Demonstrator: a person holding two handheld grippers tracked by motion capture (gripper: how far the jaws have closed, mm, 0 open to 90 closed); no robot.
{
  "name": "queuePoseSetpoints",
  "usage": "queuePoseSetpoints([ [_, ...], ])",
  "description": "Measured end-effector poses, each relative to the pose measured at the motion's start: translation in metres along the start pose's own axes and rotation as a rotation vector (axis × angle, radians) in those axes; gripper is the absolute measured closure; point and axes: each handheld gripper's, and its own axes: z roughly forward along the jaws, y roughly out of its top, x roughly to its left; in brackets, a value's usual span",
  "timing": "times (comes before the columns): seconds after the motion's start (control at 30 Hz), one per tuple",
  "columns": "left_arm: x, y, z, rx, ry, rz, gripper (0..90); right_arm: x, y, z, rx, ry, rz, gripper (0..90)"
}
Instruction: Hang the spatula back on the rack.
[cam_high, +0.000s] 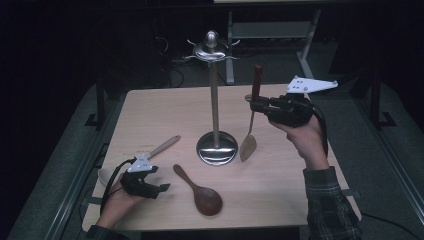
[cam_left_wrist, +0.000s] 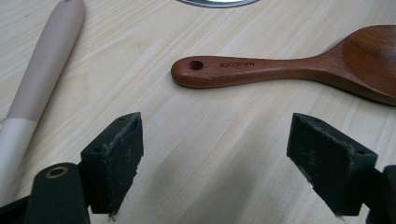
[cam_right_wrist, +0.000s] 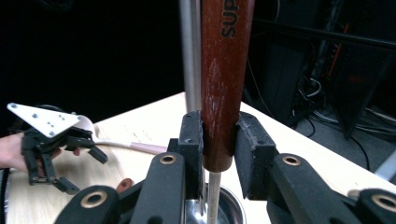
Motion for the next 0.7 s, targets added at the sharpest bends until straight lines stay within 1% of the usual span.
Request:
queuePoseSetpoints([
  [0.1,0.0,-0.001,0.0,-0.006,0.003,-0.012,18.2,0.003,0.005,0.002,0.0,0.014,-0.011,73.3],
  [0.3,0.0,0.0,0.0,0.0,0.006,-0.01,18.2,0.004,0.011,0.002,-0.007,0.019,-0.016,73.4],
  [0.5,0.0,0.0,0.0,0.004,0.003,-0.004,18.2,0.008,0.024,0.001,-0.029,0.024,-0.033,73.3],
  [0.7,0.0,0.0,0.0,0.005,0.001,-0.005,18.2,0.009,0.028,0.004,-0.031,0.037,-0.038,73.3],
])
